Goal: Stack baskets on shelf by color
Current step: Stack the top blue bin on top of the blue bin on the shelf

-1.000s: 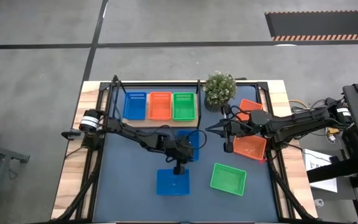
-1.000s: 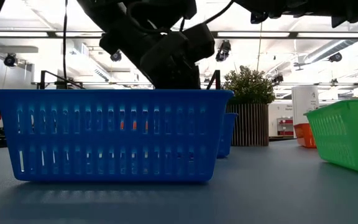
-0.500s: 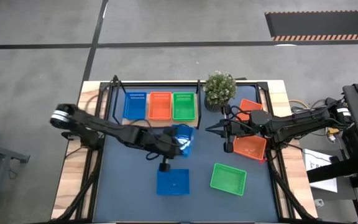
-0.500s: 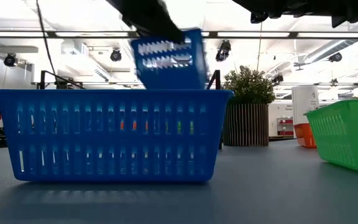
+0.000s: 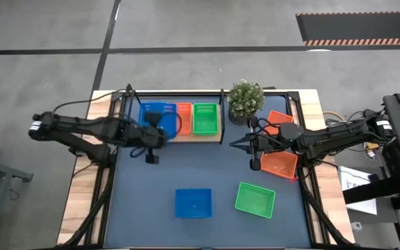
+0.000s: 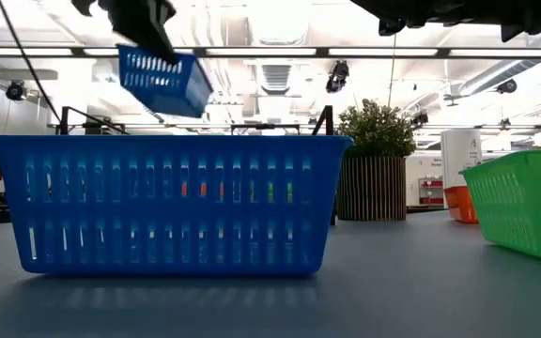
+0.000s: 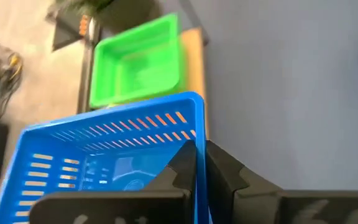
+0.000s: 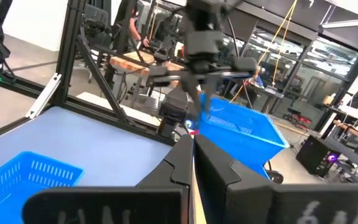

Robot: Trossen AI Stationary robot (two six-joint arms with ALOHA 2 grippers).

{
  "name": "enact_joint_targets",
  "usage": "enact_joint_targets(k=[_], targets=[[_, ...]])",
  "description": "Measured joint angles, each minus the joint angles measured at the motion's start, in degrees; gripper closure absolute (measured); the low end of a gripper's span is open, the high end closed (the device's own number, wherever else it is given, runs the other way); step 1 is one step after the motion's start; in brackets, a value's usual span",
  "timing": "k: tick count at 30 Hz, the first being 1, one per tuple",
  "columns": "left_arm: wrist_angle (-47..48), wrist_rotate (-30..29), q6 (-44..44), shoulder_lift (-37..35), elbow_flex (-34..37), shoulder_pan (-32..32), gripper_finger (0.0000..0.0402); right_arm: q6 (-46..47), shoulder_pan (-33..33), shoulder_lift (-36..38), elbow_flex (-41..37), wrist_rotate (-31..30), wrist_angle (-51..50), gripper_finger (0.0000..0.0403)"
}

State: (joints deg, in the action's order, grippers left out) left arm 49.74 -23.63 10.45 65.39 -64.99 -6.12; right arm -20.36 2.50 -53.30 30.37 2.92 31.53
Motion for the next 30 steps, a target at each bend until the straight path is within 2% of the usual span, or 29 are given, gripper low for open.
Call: enact_joint_targets(k=[6,13,20,30], targets=[[-0.4,2.7,7.7,-6.3,6.7,9.3,0.0401,0.2,0.0,0.0,0.0,0.0,-0.1,0.0394],[-8.4,11.7,12.4,-12.1,16.5,18.4,0.0401,0.2,0.0,0.0,0.0,0.1,-0.8,0.0394],[-10.7,13.2,15.0,-13.8,20.9,23.5,0.0401,0.2,0.0,0.0,0.0,0.1,-1.1,0.0394],[-12.4,16.1,16.8,-13.0,23.5,26.3,0.0402,0.3,0.0,0.0,0.0,0.1,-1.3,0.0394]])
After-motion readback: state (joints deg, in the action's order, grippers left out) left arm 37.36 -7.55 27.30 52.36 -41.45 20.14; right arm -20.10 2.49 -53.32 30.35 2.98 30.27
